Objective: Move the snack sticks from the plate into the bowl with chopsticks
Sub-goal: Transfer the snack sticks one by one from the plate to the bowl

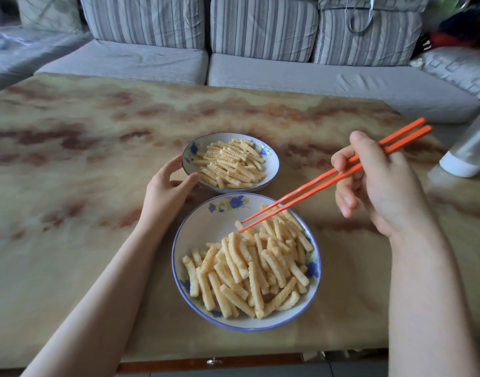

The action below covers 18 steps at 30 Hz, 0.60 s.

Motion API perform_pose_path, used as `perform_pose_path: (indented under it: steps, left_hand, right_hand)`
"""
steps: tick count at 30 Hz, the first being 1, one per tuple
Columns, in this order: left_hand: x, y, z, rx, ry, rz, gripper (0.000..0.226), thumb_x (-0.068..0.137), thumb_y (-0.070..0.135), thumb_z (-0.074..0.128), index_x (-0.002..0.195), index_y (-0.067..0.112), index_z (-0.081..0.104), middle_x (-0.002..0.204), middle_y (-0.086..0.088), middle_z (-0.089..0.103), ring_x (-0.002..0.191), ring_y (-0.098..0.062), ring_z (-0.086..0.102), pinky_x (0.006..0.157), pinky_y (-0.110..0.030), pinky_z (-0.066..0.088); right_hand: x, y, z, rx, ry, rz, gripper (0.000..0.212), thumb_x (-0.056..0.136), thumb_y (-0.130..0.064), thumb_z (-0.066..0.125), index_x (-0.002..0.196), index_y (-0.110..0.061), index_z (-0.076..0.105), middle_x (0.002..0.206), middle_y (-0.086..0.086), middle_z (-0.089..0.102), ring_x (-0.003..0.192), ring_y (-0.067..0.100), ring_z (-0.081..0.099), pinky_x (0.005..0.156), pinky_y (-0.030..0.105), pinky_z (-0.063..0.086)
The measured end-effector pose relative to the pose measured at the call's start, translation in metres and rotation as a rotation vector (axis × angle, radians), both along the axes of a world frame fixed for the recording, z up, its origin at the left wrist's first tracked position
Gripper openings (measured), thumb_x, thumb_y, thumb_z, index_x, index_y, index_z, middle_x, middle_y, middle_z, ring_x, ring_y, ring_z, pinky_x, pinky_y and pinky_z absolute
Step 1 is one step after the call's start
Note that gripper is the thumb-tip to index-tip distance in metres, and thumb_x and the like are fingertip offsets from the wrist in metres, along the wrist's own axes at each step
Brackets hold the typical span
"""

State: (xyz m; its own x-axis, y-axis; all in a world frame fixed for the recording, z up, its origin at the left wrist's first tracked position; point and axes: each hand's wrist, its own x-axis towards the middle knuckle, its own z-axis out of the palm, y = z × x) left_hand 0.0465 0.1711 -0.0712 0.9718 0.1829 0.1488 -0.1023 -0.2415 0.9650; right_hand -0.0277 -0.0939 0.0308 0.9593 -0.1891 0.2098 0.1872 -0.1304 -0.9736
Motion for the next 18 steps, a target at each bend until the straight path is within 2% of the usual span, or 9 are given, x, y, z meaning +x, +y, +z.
perform_pose_path:
  steps: [3,5,8,11,15,18]
  left_hand:
    - [-0.001,0.000,0.001,0.002,0.002,0.003,0.042,0.091,0.022,0.067,0.132,0.029,0.058,0.099,0.008,0.073,0.061,0.000,0.068,0.063,-0.011,0.054]
    - [-0.001,0.000,0.001,0.001,0.004,0.004,0.043,0.091,0.022,0.067,0.132,0.028,0.058,0.093,0.011,0.072,0.060,0.000,0.068,0.063,-0.011,0.053]
    - [-0.001,0.000,0.001,0.006,-0.003,-0.002,0.045,0.091,0.022,0.067,0.135,0.027,0.057,0.107,0.009,0.072,0.064,-0.001,0.069,0.063,-0.012,0.054]
    - [0.000,0.001,0.000,0.004,-0.004,-0.005,0.046,0.091,0.023,0.067,0.136,0.026,0.057,0.118,0.008,0.069,0.066,0.000,0.069,0.062,-0.011,0.053]
    - [0.000,0.001,-0.001,0.001,-0.006,-0.006,0.046,0.091,0.022,0.067,0.135,0.026,0.057,0.117,0.010,0.069,0.068,-0.001,0.070,0.062,-0.011,0.053]
    - [0.001,0.002,-0.002,-0.012,0.010,-0.008,0.046,0.090,0.022,0.067,0.134,0.028,0.057,0.113,0.006,0.072,0.073,-0.007,0.072,0.066,-0.015,0.056]
  right_hand:
    - [0.002,0.000,0.000,0.087,-0.025,-0.038,0.056,0.103,-0.026,0.036,0.051,-0.018,0.054,0.060,0.018,0.043,0.026,0.019,0.038,0.037,0.028,0.021]
    - [0.003,-0.001,0.001,0.165,-0.045,-0.066,0.049,0.103,-0.023,0.035,0.057,-0.015,0.052,0.058,0.007,0.049,0.027,0.016,0.038,0.035,0.023,0.026]
    - [0.005,0.000,0.002,0.261,-0.072,-0.124,0.043,0.103,-0.020,0.034,0.063,-0.011,0.046,0.052,-0.004,0.052,0.027,0.013,0.037,0.036,0.022,0.029]
    - [0.006,0.003,0.002,0.320,-0.118,-0.216,0.043,0.102,-0.018,0.033,0.062,-0.013,0.046,0.045,-0.006,0.050,0.027,0.013,0.038,0.043,0.031,0.023]
    - [0.012,0.011,-0.002,0.377,-0.159,-0.297,0.040,0.102,-0.018,0.032,0.065,-0.012,0.047,0.043,-0.006,0.050,0.028,0.013,0.040,0.046,0.035,0.024]
    - [0.020,0.020,-0.010,0.372,-0.147,-0.339,0.041,0.102,-0.021,0.032,0.066,-0.012,0.048,0.039,-0.005,0.048,0.028,0.015,0.042,0.045,0.031,0.028]
